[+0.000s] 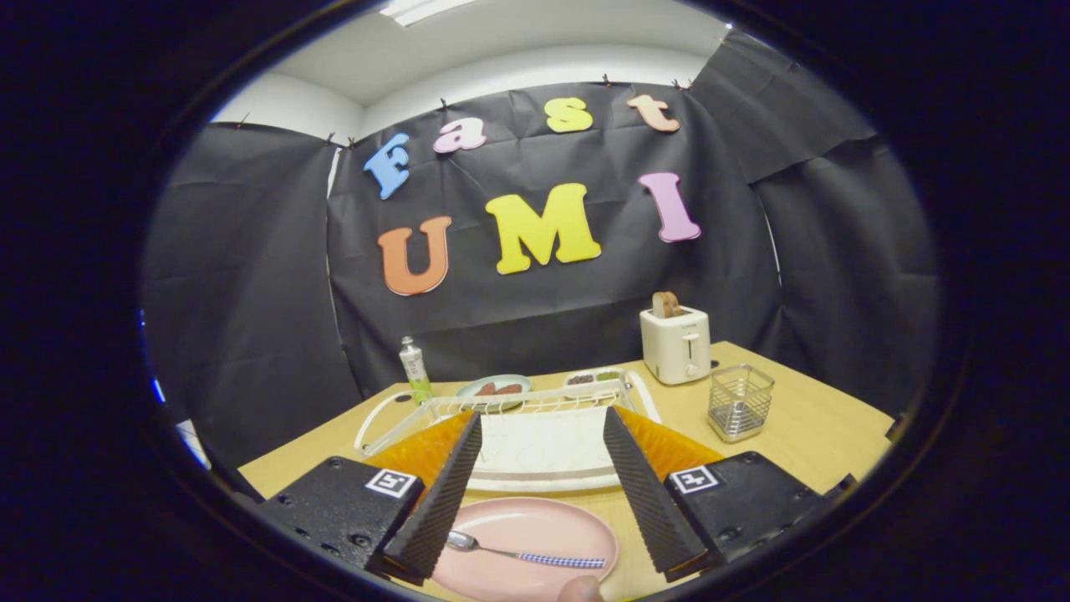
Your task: Take the plate from the dish rack, then take the spoon from the basket and place it into the plate.
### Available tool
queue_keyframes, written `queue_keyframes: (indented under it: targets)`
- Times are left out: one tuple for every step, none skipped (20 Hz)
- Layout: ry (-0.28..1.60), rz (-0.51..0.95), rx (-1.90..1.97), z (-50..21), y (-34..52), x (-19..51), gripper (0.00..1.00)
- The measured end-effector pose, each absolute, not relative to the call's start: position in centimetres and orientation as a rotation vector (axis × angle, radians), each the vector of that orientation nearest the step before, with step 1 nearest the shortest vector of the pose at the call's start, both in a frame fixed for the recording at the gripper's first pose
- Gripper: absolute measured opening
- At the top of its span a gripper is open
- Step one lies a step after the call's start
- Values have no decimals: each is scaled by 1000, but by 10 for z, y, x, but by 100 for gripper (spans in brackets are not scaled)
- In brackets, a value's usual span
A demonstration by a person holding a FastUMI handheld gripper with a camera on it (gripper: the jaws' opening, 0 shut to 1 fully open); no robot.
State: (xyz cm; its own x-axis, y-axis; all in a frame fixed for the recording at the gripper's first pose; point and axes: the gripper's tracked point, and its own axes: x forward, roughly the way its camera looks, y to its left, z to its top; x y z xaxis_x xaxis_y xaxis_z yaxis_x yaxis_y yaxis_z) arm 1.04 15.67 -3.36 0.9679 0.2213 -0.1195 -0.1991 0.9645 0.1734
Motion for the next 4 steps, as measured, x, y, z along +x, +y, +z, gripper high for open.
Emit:
queue_keyframes:
  targets:
    - [121,203,153,-27,149,10,95]
    - [92,189,135,-16,138,5,96]
    - [65,174,110,-10,130,6,96]
    - [45,156,81,-7,120,6,96]
